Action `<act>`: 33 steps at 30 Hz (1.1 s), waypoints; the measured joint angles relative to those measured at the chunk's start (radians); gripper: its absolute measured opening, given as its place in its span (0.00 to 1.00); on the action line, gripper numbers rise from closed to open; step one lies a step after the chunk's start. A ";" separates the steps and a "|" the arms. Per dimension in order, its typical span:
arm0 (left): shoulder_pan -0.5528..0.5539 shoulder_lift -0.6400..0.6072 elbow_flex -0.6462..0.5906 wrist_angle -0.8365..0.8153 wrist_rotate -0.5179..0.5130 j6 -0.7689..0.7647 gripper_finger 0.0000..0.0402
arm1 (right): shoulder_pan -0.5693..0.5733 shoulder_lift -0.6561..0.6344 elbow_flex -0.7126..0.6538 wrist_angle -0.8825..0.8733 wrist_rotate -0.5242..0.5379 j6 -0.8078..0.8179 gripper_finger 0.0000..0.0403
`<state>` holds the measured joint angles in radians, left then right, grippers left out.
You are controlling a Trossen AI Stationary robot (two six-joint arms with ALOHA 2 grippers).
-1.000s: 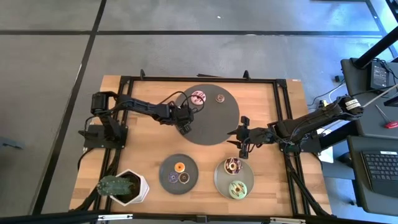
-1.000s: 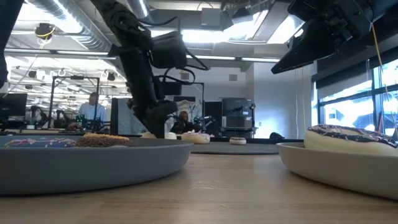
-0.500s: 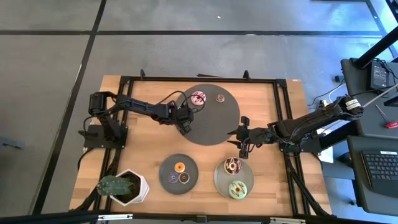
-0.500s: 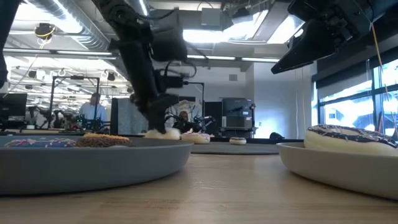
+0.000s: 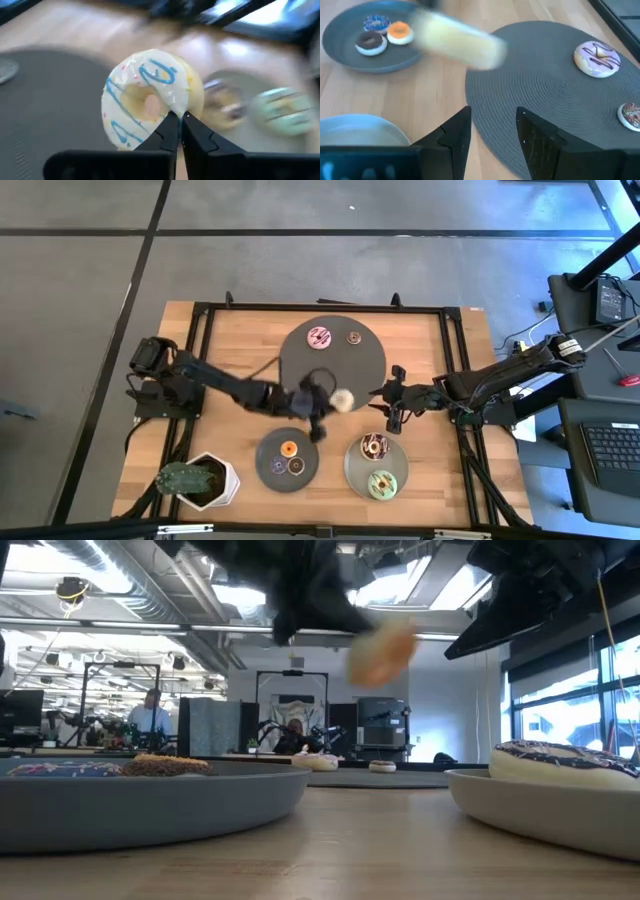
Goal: Pick & Place donuts
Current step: Put large white donut on the gray plate
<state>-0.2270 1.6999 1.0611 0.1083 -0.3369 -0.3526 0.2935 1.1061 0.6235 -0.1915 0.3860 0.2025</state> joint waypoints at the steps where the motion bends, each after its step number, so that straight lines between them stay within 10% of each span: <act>1: -0.030 0.012 0.000 0.065 -0.003 0.008 0.02 | 0.000 -0.005 0.000 -0.011 -0.002 0.002 0.39; 11: -0.214 0.159 0.000 0.371 -0.196 0.004 0.02 | 0.039 -0.087 0.000 -0.048 -0.022 0.032 0.39; 18: -0.219 0.300 0.050 0.550 -0.153 -0.056 0.02 | 0.091 -0.106 0.001 -0.039 -0.022 0.059 0.39; 33: -0.342 0.523 0.449 0.164 -0.385 -0.132 0.02 | 0.092 -0.092 0.001 -0.045 -0.014 0.085 0.39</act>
<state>-0.5685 2.2229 1.5105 0.2722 -0.7223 -0.4847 0.3851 1.0138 0.6241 -0.2361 0.3724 0.2874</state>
